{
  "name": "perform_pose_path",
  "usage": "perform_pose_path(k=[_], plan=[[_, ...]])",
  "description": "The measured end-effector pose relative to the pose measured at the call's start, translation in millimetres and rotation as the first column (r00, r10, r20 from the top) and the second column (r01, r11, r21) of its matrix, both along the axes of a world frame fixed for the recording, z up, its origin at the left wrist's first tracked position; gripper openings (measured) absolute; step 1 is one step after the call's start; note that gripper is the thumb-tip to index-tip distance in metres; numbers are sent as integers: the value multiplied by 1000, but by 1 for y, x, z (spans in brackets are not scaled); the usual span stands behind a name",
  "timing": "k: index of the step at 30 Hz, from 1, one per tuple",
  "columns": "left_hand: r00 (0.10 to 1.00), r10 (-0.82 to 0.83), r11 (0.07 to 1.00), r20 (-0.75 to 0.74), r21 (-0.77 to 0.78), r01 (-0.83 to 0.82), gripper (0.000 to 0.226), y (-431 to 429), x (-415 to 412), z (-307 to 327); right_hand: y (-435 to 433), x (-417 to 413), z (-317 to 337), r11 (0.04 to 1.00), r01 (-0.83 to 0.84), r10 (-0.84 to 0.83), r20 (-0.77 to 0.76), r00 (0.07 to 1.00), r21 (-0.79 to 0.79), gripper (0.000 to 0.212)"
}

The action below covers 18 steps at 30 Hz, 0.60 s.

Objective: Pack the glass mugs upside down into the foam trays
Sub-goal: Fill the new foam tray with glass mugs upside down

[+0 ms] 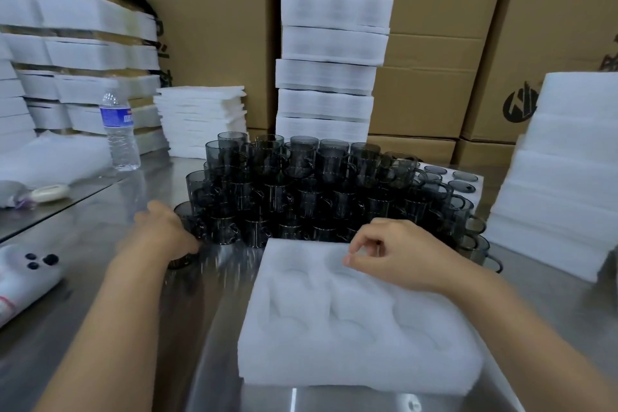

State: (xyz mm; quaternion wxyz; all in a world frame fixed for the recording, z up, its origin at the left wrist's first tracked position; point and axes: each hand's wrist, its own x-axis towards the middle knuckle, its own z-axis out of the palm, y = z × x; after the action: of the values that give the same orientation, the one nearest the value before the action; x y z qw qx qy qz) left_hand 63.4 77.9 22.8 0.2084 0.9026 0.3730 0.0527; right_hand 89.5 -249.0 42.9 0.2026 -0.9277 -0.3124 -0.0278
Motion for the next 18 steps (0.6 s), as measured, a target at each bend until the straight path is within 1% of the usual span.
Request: perform_pose_path(k=[2, 3, 4, 6, 8, 9, 11, 13, 14, 15, 16, 17, 18], plan=[[999, -7, 999, -31, 53, 9, 81, 1, -2, 7, 4, 1, 0, 999, 23, -22, 25, 999, -46, 25], [1000, -14, 997, -8, 81, 15, 78, 1, -4, 13, 6, 0, -1, 997, 33, -30, 42, 999, -72, 26], [998, -20, 995, 52, 99, 15, 76, 1, -7, 20, 8, -1, -1, 995, 35, -29, 58, 998, -97, 27], [966, -43, 991, 256, 134, 9, 69, -6, -12, 34, 9, -4, 1, 991, 29, -20, 74, 997, -132, 28], [883, -123, 985, 454, 162, 54, 62, -25, -18, 45, 7, -7, 5, 989, 24, -14, 64, 998, -145, 30], [834, -167, 984, 527, 135, 112, 60, -37, -19, 48, 6, -9, 8, 987, 29, -20, 56, 998, -161, 32], [734, -241, 961, 634, 50, 272, 59, -65, -21, 50, 2, -13, 12, 976, 61, -52, 46, 998, -210, 37], [629, -299, 903, 718, -1, 430, 58, -92, -21, 48, 1, -15, 15, 958, 103, -88, 66, 994, -267, 44], [573, -326, 868, 752, -3, 497, 58, -105, -21, 46, 1, -17, 16, 957, 122, -101, 91, 991, -263, 47], [517, -355, 834, 779, 13, 552, 58, -117, -21, 43, 2, -18, 18, 970, 144, -124, 110, 986, -194, 50], [468, -384, 806, 796, 42, 590, 57, -126, -20, 40, 3, -19, 21, 983, 174, -168, 95, 981, -52, 52], [427, -410, 787, 806, 77, 612, 57, -134, -18, 37, 5, -20, 24, 968, 205, -212, 30, 977, 145, 54], [389, -432, 773, 814, 112, 624, 57, -141, -16, 33, 6, -20, 26, 914, 232, -225, -60, 972, 334, 54]])
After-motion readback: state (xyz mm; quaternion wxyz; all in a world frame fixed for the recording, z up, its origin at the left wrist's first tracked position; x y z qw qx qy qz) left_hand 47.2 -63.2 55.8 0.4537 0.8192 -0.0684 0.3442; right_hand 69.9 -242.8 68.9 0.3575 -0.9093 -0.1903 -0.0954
